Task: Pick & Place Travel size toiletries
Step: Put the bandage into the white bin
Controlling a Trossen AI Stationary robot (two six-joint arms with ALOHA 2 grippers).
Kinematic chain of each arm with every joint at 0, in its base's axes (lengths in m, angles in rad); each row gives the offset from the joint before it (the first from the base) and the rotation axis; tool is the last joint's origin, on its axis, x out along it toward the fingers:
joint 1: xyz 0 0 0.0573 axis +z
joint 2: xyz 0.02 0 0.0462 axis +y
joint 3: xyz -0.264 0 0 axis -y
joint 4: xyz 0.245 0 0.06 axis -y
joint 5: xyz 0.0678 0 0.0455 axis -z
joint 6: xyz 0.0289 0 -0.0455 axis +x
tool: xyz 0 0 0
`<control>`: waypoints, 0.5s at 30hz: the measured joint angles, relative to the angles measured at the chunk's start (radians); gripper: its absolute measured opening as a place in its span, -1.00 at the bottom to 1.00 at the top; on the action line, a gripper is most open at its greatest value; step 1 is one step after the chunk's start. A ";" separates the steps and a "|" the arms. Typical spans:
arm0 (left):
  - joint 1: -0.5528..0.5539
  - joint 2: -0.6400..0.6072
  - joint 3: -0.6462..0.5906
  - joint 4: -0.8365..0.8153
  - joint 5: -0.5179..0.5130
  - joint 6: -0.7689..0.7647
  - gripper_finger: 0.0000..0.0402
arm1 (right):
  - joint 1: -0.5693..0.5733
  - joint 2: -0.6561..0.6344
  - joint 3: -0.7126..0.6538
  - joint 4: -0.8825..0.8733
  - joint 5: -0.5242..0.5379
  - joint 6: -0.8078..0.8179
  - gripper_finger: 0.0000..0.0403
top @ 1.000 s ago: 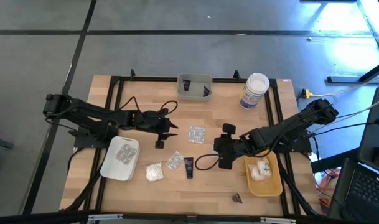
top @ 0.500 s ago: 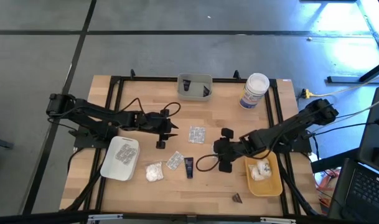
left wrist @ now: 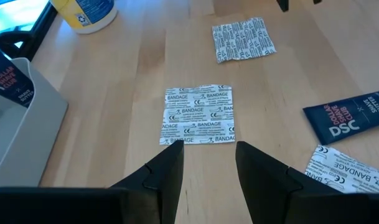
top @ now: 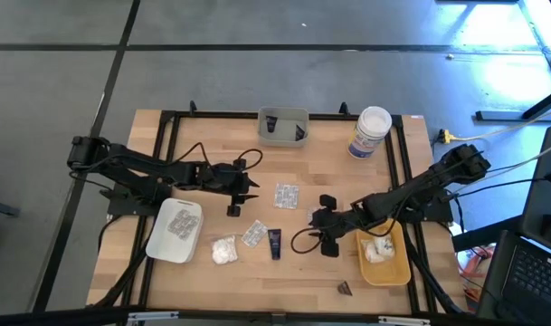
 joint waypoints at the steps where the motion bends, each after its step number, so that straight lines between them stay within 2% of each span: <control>1: 0.000 0.000 0.000 0.000 0.000 0.006 -0.29 | 0.007 0.010 0.000 0.003 0.000 -0.004 -0.27; 4: 0.000 0.000 0.000 0.001 -0.003 0.020 -0.29 | 0.023 0.063 0.025 0.007 -0.007 -0.021 -0.32; 7: 0.000 0.000 0.000 0.007 -0.003 0.020 -0.29 | 0.030 0.093 0.063 -0.064 -0.004 -0.041 -0.38; 15: 0.000 0.000 0.000 0.000 -0.002 0.020 -0.29 | 0.030 0.120 0.121 -0.171 0.019 -0.044 -0.54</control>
